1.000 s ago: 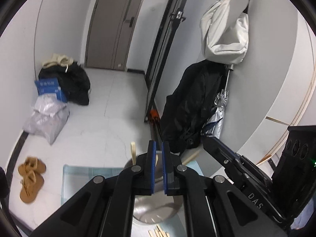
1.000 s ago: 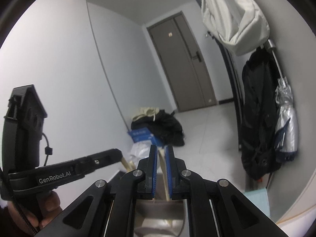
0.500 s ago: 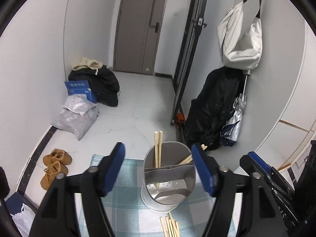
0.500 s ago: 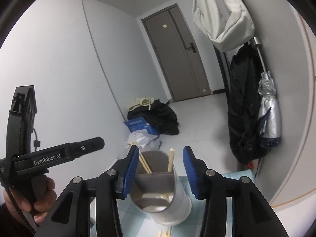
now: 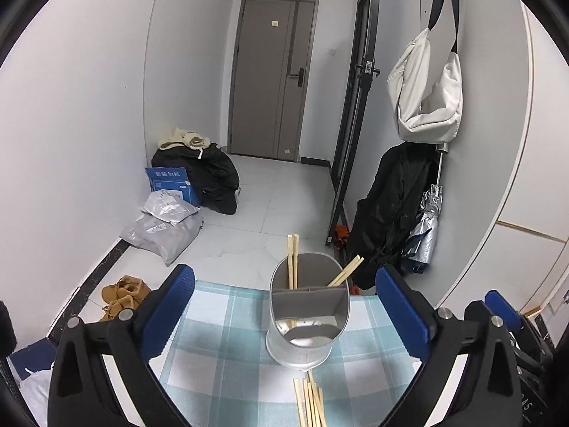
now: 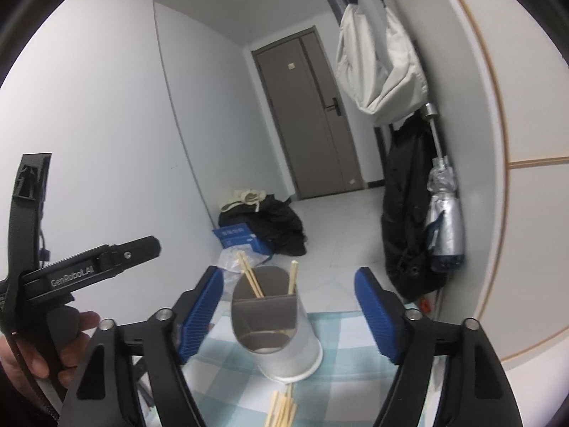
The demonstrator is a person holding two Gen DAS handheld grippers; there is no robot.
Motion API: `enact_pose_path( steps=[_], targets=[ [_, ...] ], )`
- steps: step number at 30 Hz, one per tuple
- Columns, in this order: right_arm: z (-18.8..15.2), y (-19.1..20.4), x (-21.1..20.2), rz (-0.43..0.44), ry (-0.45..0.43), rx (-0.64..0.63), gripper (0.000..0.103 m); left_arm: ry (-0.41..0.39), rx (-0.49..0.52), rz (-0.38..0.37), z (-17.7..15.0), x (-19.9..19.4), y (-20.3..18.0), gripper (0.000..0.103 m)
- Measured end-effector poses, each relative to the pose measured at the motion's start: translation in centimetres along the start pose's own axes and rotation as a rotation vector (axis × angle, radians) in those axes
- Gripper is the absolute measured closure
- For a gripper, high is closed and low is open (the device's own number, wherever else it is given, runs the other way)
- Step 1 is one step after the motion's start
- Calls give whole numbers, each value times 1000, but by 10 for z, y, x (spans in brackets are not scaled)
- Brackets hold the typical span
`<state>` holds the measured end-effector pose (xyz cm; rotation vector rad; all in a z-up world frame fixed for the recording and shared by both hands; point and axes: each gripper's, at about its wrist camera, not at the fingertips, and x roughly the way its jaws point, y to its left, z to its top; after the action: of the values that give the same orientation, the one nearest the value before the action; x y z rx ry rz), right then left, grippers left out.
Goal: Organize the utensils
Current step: 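Move both open tools back down toward the chopstick pile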
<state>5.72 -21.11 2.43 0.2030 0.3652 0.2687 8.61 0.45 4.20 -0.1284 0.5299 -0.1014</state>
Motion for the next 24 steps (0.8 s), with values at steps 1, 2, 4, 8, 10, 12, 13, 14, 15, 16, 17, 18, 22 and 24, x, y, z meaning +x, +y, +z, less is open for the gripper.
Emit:
enact_pose_path(
  steps=[1,2,4,8,10,12,13,14,15,16,17,18,22,24],
  targets=[
    [-2,1,-3,-6,1,-4,23,-2,3,0,-3,-2,0,3],
    [-5,2,-5,-9,5,-8,23,-3,5,0,-5,-3,0,3],
    [-10,2,-9,-16,12,-15,23,-5,6,4,-12,-7,1,3],
    [-24,3,-19,-34,18,-18,20,-36,-9,8,-23,-20,7,3],
    [-31,3,-26,-50,5,-13,17,-47,-13,2,-29,-25,9,3],
    [-37,5,-32,-50,6,-18,17,-52,-17,5,-36,-27,11,3],
    [-40,6,-33,-52,6,-24,17,-47,-17,7,-39,-26,11,3],
    [-45,8,-35,-49,8,-33,17,-39,-16,5,-42,-25,12,3],
    [-49,9,-35,-45,15,-43,17,-30,-16,3,-46,-23,13,3],
    [-53,10,-34,-42,22,-48,17,-22,-16,5,-50,-21,14,3],
    [-56,10,-34,-42,30,-50,17,-13,-17,9,-54,-19,15,3],
    [-61,10,-33,-43,42,-51,17,2,-20,14,-60,-15,16,3],
    [-77,8,-30,-57,71,-48,17,28,-10,0,-76,-6,18,3],
    [-84,7,-28,-86,82,-54,17,41,-3,6,-81,1,19,3]
  ],
)
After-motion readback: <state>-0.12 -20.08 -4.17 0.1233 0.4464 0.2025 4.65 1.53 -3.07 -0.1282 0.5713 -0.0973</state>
